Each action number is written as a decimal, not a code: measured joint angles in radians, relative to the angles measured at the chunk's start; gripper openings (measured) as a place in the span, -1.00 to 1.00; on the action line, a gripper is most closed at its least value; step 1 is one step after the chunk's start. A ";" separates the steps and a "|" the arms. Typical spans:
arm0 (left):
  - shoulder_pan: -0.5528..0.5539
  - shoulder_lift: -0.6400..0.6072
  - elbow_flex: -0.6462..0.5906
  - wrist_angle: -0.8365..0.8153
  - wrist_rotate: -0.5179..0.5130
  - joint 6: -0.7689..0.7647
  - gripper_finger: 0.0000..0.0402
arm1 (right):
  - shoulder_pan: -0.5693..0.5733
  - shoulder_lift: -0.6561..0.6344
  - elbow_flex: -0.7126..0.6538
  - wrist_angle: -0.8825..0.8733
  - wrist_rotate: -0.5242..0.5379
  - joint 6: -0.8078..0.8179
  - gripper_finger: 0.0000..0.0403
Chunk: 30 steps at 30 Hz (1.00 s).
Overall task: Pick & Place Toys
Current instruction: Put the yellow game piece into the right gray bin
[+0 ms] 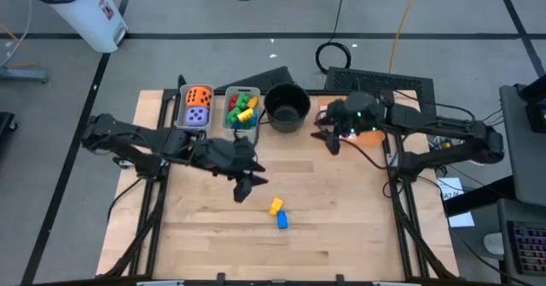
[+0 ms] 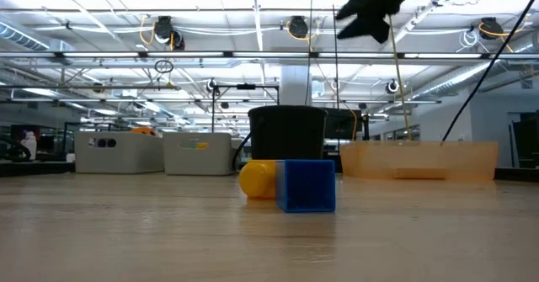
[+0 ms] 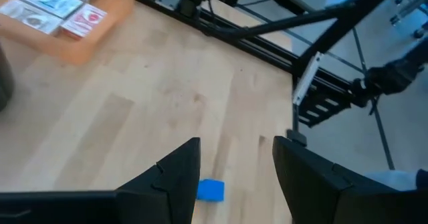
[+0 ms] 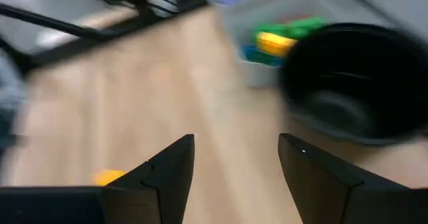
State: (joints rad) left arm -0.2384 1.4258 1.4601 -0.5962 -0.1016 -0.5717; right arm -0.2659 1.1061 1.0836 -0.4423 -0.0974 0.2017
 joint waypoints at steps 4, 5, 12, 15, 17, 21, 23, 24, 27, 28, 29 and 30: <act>-0.092 0.002 0.000 -0.006 -0.076 -0.039 -0.05 | 0.114 0.005 -0.004 0.092 -0.040 0.134 0.04; -0.116 0.006 0.000 -0.004 -0.096 -0.048 -0.05 | 0.145 0.008 -0.011 0.124 -0.045 0.160 0.04; -0.284 0.058 0.000 -0.003 -0.219 -0.158 -0.05 | 0.344 0.045 -0.145 0.473 -0.093 0.496 0.04; -0.333 0.093 0.000 0.003 -0.231 -0.214 -0.05 | 0.433 0.089 -0.218 0.687 -0.091 0.634 0.06; -0.357 0.120 0.000 0.015 -0.233 -0.260 -0.05 | 0.495 0.131 -0.262 0.859 -0.091 0.706 0.10; -0.385 0.170 0.000 0.040 -0.249 -0.340 -0.05 | 0.600 0.239 -0.307 1.127 -0.090 0.831 0.23; -0.390 0.197 0.000 0.061 -0.271 -0.369 -0.05 | 0.642 0.286 -0.311 1.203 -0.090 0.848 0.31; -0.390 0.210 0.000 0.075 -0.282 -0.385 -0.05 | 0.662 0.306 -0.311 1.242 -0.090 0.851 0.34; -0.380 0.248 0.000 0.111 -0.297 -0.434 -0.05 | 0.715 0.344 -0.311 1.324 -0.095 0.852 0.43; -0.376 0.261 0.000 0.123 -0.302 -0.452 -0.05 | 0.734 0.346 -0.311 1.332 -0.102 0.846 0.45; -0.371 0.274 0.000 0.130 -0.304 -0.467 -0.05 | 0.753 0.348 -0.311 1.339 -0.117 0.828 0.47; -0.365 0.287 0.000 0.145 -0.305 -0.484 -0.05 | 0.774 0.347 -0.311 1.343 -0.129 0.811 0.48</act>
State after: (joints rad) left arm -0.6033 1.7133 1.4605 -0.4516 -0.4062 -1.0554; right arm 0.5081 1.4536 0.7731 0.9004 -0.2261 1.0124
